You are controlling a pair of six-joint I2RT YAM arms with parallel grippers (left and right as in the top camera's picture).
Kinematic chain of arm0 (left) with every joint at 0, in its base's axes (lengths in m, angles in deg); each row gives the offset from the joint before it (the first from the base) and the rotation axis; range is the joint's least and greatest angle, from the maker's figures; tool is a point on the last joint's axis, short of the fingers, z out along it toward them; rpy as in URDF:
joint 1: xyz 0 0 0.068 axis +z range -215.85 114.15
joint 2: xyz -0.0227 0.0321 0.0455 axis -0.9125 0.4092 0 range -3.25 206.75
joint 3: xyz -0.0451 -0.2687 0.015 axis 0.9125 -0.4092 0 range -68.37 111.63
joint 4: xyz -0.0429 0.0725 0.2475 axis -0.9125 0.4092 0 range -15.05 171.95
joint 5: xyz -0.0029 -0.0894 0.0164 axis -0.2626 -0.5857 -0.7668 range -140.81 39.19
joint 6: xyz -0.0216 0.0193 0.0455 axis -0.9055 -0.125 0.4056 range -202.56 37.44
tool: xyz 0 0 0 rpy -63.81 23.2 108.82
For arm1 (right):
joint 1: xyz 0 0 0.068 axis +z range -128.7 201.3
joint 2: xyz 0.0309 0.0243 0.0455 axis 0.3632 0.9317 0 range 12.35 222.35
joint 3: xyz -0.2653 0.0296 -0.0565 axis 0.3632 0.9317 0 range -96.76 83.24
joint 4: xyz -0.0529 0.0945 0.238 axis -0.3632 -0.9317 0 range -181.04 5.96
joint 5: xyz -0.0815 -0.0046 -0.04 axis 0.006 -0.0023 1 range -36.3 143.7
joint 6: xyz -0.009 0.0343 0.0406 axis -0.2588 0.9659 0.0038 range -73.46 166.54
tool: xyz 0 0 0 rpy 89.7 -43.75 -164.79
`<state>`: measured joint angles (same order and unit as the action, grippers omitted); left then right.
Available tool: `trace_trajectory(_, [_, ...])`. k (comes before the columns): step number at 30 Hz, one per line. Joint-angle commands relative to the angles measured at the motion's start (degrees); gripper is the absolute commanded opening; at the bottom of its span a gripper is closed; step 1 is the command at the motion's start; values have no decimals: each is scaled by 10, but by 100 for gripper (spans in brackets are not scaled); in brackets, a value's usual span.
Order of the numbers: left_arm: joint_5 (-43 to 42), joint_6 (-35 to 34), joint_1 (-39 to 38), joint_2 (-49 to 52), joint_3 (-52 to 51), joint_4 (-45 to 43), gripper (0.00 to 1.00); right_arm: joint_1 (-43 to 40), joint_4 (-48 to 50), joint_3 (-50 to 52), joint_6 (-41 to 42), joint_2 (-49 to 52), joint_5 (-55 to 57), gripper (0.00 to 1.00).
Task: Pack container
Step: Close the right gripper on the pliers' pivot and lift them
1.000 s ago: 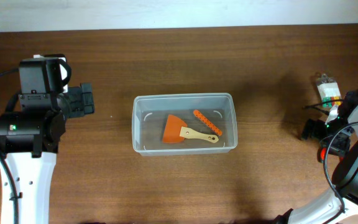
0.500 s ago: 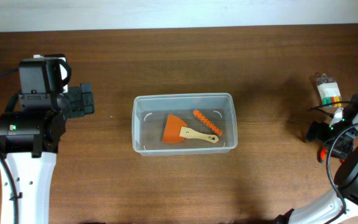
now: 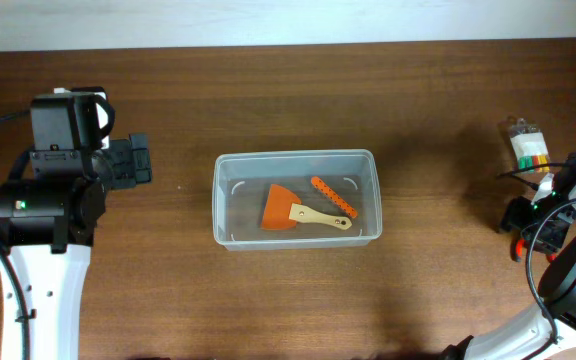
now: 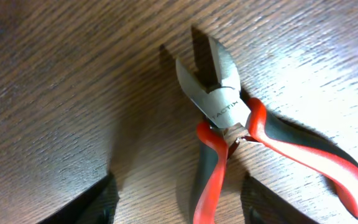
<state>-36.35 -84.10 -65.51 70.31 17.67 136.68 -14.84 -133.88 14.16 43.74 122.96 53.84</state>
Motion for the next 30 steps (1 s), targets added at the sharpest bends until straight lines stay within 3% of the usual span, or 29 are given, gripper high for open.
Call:
trace_trajectory(1, [8, -6, -1, -2, 12, 1, 99, -3, 0, 7, 3, 5, 1, 56])
trace_trajectory(9, [8, -6, -1, -2, 12, 1, 99, -3, 6, 7, 25, 5, 1, 45])
trace_trajectory(14, [8, -6, -1, -2, 12, 1, 99, -3, 6, 7, 35, 5, 1, 27])
trace_trajectory(19, [8, -6, -1, -2, 12, 1, 99, -3, 6, 7, 40, 5, 1, 26])
trace_trajectory(30, [8, -6, -1, -2, 12, 1, 99, -2, -26, -21, 40, 5, -8, 13])
